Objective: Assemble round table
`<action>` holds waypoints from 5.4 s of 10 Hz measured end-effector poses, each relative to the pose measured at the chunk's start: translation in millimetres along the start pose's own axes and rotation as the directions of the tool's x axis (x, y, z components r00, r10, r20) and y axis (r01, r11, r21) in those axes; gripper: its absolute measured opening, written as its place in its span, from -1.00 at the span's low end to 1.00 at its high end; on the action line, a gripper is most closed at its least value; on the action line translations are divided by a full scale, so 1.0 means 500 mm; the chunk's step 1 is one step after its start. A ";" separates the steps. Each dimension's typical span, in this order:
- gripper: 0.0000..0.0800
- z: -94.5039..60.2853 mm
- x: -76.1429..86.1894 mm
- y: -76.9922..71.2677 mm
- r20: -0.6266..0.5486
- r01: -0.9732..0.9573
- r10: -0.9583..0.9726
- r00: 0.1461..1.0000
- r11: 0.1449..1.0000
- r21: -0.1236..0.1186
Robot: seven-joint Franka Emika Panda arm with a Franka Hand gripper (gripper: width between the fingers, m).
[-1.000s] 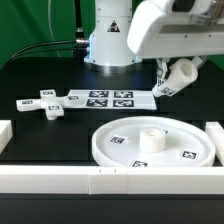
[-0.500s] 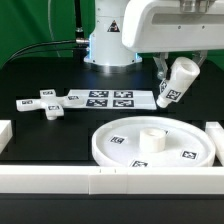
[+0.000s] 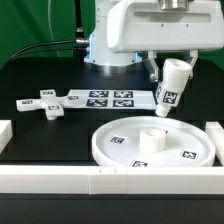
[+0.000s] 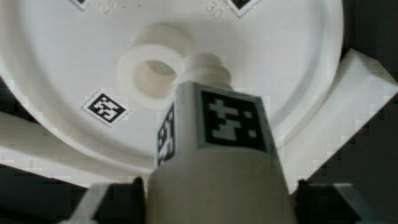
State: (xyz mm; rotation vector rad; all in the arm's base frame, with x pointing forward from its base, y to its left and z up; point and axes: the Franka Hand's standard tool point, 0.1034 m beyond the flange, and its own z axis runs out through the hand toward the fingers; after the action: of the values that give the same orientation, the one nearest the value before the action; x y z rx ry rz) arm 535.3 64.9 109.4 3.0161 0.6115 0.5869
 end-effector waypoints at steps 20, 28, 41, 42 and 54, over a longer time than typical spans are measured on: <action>0.02 0.028 0.041 0.052 -0.081 -0.029 0.026 0.996 0.999 -0.029; 0.02 0.045 0.013 0.044 -0.055 -0.030 0.029 0.998 0.999 -0.020; 0.51 0.068 -0.006 0.047 -0.040 -0.034 0.034 0.999 0.999 -0.017; 0.51 0.068 -0.006 0.048 -0.041 -0.034 0.033 0.999 0.999 -0.018; 0.62 0.022 0.009 0.078 0.005 -0.018 0.018 1.000 1.000 -0.016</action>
Offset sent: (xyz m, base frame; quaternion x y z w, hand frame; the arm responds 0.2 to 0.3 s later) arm 0.0085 0.0049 0.0100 -0.0124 0.0070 -0.0173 0.9997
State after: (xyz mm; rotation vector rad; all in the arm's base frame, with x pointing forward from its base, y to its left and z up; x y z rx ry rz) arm 557.6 31.1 104.2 3.0102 0.5765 0.5816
